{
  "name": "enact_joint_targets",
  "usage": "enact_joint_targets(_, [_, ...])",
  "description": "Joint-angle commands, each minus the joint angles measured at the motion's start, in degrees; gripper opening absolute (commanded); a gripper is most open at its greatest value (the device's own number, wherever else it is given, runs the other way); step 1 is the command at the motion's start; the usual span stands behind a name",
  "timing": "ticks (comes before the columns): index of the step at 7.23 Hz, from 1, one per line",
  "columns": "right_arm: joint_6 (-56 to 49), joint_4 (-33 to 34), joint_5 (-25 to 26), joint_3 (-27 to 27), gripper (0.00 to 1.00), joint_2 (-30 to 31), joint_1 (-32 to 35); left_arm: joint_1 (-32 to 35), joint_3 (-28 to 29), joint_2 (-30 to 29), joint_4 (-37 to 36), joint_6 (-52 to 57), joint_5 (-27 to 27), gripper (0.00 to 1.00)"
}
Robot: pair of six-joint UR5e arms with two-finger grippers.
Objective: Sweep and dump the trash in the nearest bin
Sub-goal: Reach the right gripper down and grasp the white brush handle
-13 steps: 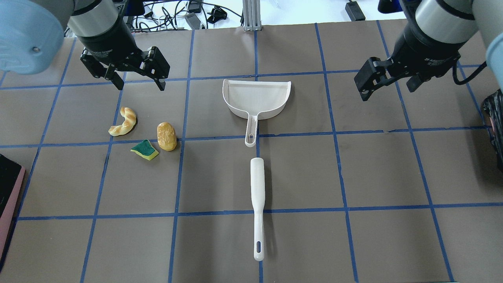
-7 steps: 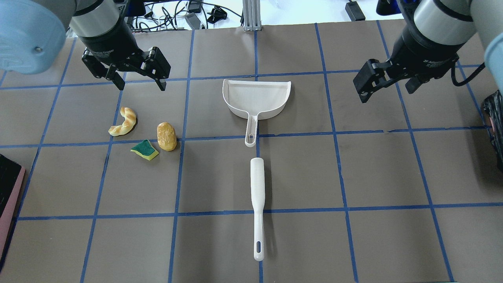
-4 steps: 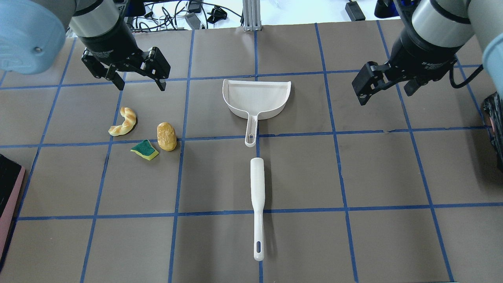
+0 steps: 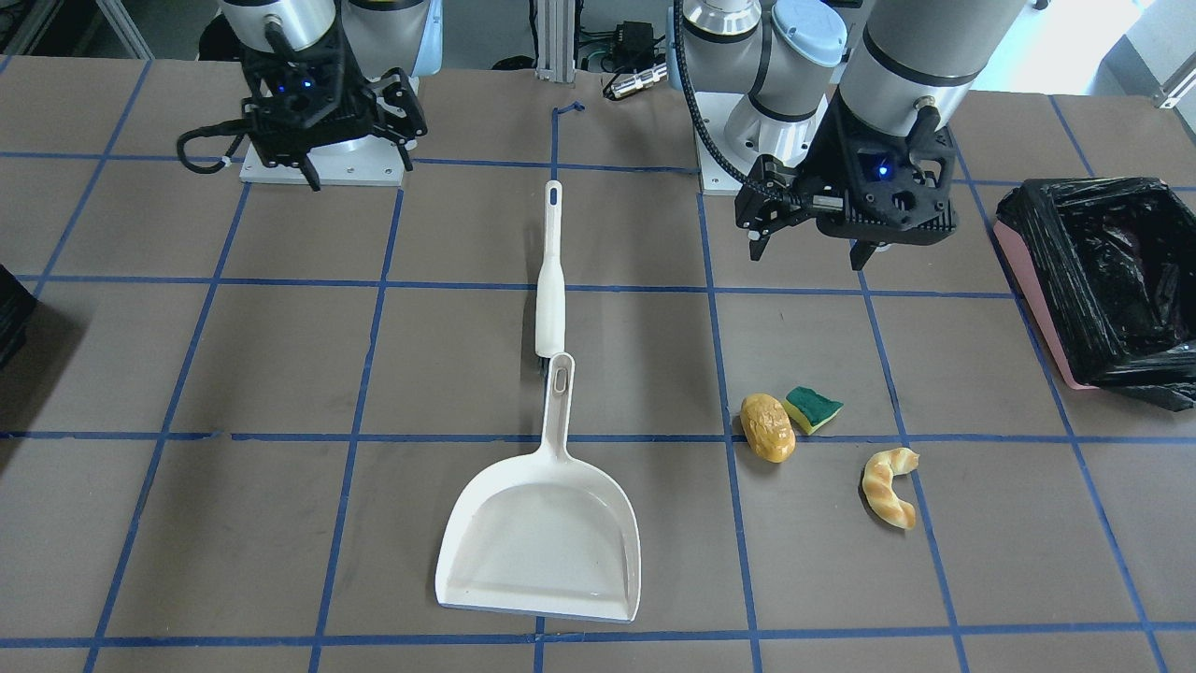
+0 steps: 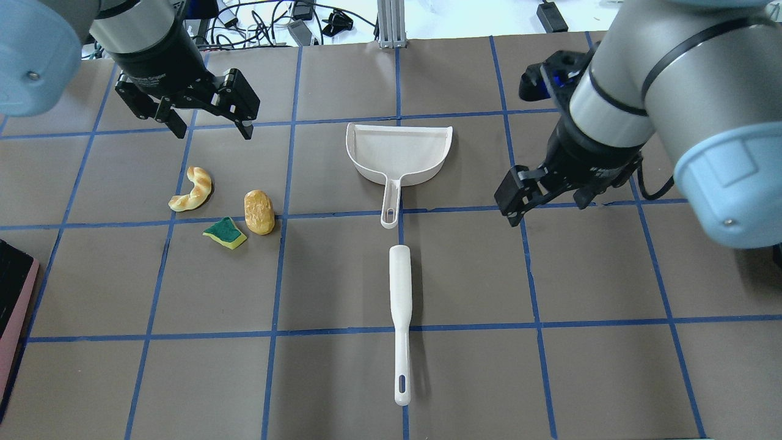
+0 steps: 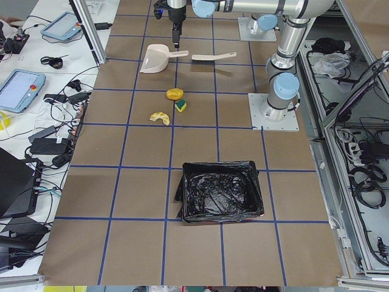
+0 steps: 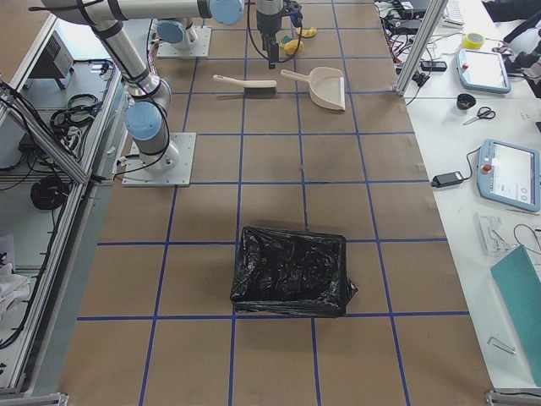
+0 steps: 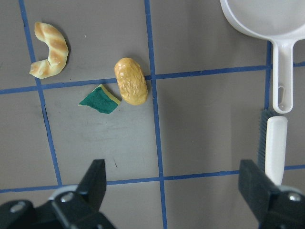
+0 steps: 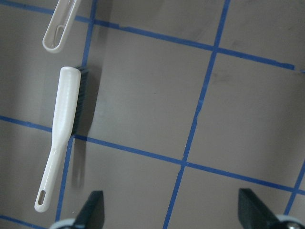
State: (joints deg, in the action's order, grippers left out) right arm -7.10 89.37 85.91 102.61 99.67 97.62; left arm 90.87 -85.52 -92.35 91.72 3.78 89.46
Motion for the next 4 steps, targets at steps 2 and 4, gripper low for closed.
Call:
enact_joint_targets(2, [15.8, 11.2, 1.1, 7.7, 0.95, -5.1, 16.9, -0.3, -0.3, 1.1, 1.9, 0.0, 0.2, 1.0])
enact_joint_targets(4, [20.7, 19.0, 1.8, 11.2, 0.95, -8.3, 22.9, -0.3, -0.2, -0.2, 1.4, 0.0, -0.5, 1.0])
